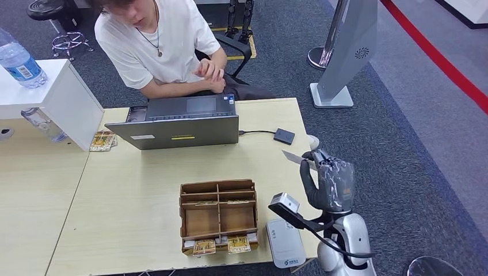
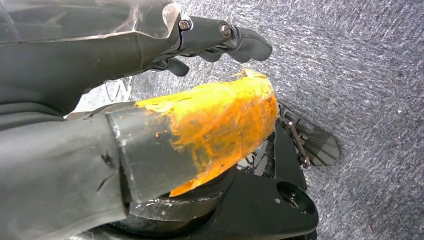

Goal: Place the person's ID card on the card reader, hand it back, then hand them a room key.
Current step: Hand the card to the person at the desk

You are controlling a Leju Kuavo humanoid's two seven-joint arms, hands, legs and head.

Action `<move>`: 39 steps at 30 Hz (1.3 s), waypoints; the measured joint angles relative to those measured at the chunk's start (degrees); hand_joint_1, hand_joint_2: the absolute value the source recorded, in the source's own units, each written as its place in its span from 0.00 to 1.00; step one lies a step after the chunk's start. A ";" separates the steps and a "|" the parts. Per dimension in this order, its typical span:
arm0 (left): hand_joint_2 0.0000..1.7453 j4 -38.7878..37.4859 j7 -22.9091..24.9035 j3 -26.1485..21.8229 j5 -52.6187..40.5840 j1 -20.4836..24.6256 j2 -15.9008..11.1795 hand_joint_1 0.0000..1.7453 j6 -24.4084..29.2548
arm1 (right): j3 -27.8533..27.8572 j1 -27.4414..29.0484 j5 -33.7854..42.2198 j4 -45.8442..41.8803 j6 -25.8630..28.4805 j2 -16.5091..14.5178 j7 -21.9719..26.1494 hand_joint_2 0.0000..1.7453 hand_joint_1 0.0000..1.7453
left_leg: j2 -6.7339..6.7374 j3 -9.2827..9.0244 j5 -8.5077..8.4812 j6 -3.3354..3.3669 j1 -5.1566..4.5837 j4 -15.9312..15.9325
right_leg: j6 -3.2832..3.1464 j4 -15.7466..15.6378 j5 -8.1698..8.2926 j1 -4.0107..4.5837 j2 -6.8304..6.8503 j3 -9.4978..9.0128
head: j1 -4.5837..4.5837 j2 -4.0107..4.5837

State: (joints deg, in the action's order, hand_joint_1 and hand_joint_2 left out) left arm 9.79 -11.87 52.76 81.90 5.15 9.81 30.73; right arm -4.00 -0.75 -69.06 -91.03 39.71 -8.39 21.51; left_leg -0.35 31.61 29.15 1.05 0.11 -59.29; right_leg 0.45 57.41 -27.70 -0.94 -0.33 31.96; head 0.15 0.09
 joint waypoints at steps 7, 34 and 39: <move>0.00 0.00 0.00 0.02 -0.78 -0.02 -0.25 0.00 0.00 | 1.56 -3.55 -3.62 -0.17 -0.01 -2.88 0.74 1.00 1.00 | 0.00 0.00 0.00 0.00 0.00 0.00 | 0.00 0.01 0.00 0.00 -0.01 0.00 | 0.00 0.00; 0.00 -0.02 0.90 0.22 -2.15 -0.01 -1.10 0.00 -0.20 | -3.66 -9.72 -12.99 2.79 -0.02 -5.35 -8.99 1.00 0.00 | -0.01 0.01 0.00 -0.01 0.00 0.00 | 0.00 0.02 0.00 0.00 0.00 0.01 | -0.01 0.00; 0.00 -0.02 0.76 0.22 -1.75 -0.01 -1.11 0.00 -0.19 | -5.09 -9.11 -8.37 2.95 -0.02 -5.25 -7.06 1.00 0.00 | -0.01 0.01 0.00 -0.01 0.00 0.00 | 0.00 0.02 0.00 0.00 0.00 0.01 | -0.01 0.00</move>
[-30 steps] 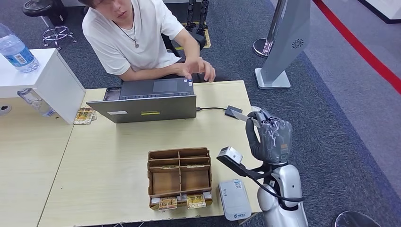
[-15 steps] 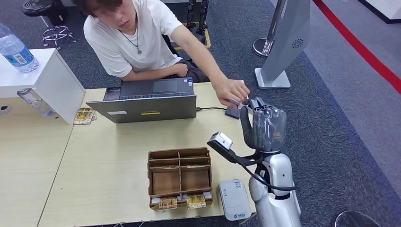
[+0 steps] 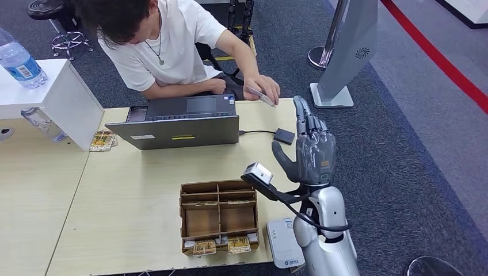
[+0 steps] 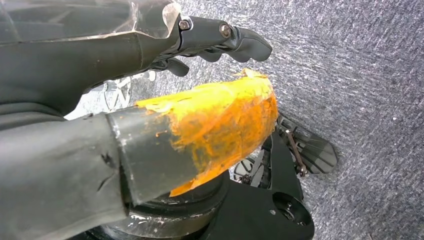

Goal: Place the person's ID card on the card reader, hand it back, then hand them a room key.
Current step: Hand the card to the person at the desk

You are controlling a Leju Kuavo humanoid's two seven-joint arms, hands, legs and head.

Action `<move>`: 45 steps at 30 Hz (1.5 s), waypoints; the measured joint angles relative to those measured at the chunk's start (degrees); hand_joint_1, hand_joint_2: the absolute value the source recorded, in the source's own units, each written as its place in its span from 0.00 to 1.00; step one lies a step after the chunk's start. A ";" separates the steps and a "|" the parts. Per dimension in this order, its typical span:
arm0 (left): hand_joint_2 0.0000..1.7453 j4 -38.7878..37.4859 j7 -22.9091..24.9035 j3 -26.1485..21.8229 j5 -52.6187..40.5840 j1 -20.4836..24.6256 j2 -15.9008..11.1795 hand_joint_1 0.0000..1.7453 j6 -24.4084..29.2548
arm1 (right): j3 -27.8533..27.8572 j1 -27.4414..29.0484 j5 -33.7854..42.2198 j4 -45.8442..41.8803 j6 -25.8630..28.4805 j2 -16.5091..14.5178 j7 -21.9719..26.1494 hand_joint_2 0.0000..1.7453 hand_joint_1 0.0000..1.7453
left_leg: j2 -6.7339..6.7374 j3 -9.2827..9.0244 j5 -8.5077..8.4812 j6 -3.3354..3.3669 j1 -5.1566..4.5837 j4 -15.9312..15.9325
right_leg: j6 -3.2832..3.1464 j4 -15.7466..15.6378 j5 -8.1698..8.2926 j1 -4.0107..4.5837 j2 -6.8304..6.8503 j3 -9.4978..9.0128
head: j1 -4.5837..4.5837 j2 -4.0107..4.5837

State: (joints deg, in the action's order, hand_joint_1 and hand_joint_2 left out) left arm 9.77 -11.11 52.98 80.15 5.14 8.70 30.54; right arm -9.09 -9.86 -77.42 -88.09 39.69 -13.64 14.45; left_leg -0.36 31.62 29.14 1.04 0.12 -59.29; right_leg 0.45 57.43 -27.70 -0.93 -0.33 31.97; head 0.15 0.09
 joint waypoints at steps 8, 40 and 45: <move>0.00 0.00 -0.91 0.00 1.12 -0.01 0.00 0.00 0.03 | -2.74 3.28 11.10 -0.05 0.00 1.05 5.13 1.00 0.00 | 0.00 0.01 0.00 0.00 0.00 0.00 | 0.00 0.00 -0.01 0.00 0.00 0.01 | -0.01 0.00; 0.00 0.00 -0.90 0.00 1.76 -0.01 -0.43 0.00 0.20 | -23.28 13.33 15.42 -1.83 -0.10 16.98 0.92 1.00 0.00 | 0.00 0.01 0.01 0.00 -0.01 0.00 | 0.00 -0.01 -0.01 0.00 0.00 0.01 | 0.00 0.00; 0.00 0.00 -0.21 0.00 1.60 0.00 -0.39 0.00 0.13 | -23.80 13.12 10.53 0.25 -0.09 16.98 -1.03 1.00 0.00 | 0.00 0.02 0.01 0.00 -0.01 0.00 | 0.00 -0.01 -0.01 0.00 0.00 0.01 | 0.00 0.00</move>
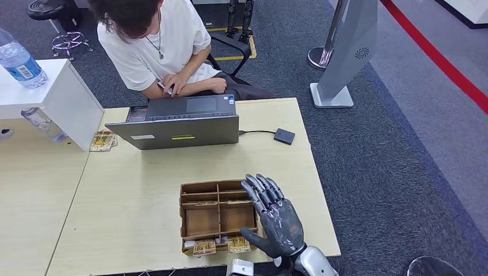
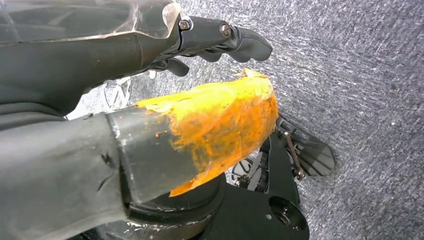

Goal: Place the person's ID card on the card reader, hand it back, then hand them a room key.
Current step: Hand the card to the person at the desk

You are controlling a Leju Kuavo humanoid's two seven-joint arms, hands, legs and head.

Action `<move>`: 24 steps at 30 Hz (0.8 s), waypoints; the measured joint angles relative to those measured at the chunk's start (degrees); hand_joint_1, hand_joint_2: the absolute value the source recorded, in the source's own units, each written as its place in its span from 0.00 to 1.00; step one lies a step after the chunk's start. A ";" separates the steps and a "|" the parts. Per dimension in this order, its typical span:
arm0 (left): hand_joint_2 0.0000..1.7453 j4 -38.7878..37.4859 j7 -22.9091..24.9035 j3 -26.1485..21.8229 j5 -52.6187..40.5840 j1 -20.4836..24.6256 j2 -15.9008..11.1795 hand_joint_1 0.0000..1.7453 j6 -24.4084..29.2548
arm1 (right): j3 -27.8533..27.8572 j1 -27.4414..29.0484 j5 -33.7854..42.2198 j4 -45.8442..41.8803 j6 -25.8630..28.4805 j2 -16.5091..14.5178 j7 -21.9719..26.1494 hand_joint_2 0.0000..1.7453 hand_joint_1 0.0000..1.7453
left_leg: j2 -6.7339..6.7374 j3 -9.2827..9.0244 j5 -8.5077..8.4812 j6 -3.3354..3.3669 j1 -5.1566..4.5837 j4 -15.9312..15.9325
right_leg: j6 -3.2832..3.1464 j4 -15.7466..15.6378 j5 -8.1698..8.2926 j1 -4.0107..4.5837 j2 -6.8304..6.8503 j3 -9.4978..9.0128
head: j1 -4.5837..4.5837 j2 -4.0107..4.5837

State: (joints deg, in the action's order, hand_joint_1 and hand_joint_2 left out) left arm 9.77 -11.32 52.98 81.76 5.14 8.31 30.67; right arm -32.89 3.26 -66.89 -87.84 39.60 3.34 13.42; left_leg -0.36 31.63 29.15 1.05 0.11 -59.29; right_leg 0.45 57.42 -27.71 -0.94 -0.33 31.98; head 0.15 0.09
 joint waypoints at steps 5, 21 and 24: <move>0.00 0.00 0.69 0.00 -0.27 0.00 0.18 0.00 -0.22 | -0.37 -0.74 -4.60 2.23 0.00 0.00 -2.67 1.00 0.00 | 0.00 0.00 0.00 0.00 0.00 0.00 | 0.00 0.00 0.00 0.00 0.00 0.00 | 0.00 0.00; 0.00 0.00 1.82 0.02 -0.58 -0.01 0.91 0.00 -0.85 | -0.81 -3.08 -10.91 6.78 0.01 -0.02 -7.26 1.00 0.04 | 0.00 0.00 0.00 0.00 0.00 0.00 | 0.00 0.00 0.00 0.00 0.00 0.00 | -0.01 0.00; 0.00 0.00 1.87 0.02 -0.64 -0.01 0.95 0.00 -0.90 | -0.93 -3.44 -10.92 7.33 0.02 -0.09 -7.26 1.00 0.06 | 0.00 0.00 0.00 0.00 0.00 0.00 | 0.00 0.00 0.00 0.00 0.00 0.00 | 0.01 0.00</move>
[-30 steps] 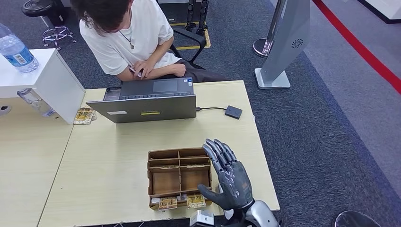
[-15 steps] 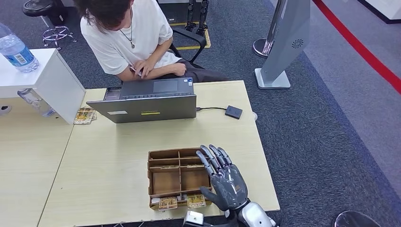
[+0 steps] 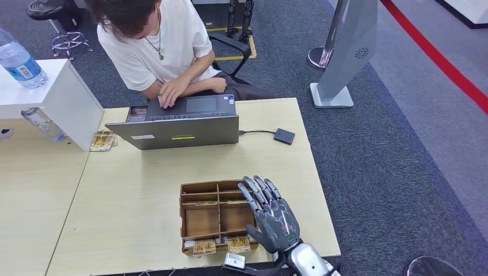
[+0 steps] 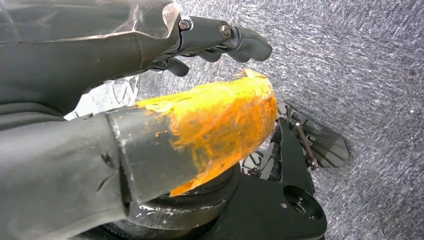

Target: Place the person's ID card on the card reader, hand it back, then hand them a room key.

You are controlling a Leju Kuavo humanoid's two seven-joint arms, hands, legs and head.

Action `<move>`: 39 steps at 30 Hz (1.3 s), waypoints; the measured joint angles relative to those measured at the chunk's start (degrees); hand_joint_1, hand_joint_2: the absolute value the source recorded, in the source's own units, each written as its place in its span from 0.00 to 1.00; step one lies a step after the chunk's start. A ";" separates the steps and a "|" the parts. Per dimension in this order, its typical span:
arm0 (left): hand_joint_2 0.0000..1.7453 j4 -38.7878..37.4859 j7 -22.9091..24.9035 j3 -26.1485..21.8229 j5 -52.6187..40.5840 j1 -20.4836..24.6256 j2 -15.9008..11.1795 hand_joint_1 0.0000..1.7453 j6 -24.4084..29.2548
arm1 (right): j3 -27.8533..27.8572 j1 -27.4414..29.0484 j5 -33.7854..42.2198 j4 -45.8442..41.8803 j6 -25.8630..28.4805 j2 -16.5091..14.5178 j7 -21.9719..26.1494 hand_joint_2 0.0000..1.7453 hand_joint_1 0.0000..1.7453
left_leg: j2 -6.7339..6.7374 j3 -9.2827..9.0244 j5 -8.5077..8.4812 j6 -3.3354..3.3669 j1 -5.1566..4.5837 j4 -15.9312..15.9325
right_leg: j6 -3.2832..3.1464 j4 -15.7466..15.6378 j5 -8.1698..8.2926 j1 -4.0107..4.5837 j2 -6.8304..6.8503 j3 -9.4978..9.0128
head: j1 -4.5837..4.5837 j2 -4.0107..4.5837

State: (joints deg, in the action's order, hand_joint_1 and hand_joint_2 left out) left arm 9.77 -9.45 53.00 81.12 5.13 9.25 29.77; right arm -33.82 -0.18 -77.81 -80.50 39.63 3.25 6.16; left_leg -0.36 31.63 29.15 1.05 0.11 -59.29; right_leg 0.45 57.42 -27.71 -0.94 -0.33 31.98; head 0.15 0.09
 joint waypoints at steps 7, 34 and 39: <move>0.00 0.00 0.01 0.00 -0.11 0.00 0.13 0.00 -0.27 | -0.58 -1.01 0.51 1.24 0.00 -0.34 0.00 1.00 0.17 | 0.00 0.00 0.00 0.00 0.00 0.00 | 0.00 0.00 0.00 0.00 0.00 0.00 | -0.01 0.00; 0.00 0.00 0.20 0.96 -0.86 0.01 0.15 0.00 -0.81 | -2.41 -4.69 3.63 5.43 0.00 -1.64 -0.13 1.00 0.48 | 0.00 0.00 0.00 0.00 0.00 0.00 | 0.00 0.00 0.00 0.00 0.00 0.00 | -0.01 0.00; 0.00 0.00 0.20 0.99 -0.99 0.01 0.15 0.00 -0.88 | -2.68 -5.10 3.62 6.28 0.00 -1.74 -0.69 1.00 0.43 | 0.00 0.00 0.00 0.00 0.00 0.00 | 0.00 0.00 0.00 0.00 0.00 0.00 | -0.01 0.00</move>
State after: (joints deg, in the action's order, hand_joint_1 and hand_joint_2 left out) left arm 9.77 -9.25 54.00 80.13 5.14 9.40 28.89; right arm -36.50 -5.28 -74.19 -74.23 39.63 1.51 5.48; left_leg -0.36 31.63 29.15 1.05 0.11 -59.29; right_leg 0.45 57.42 -27.71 -0.94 -0.33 31.98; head 0.14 0.09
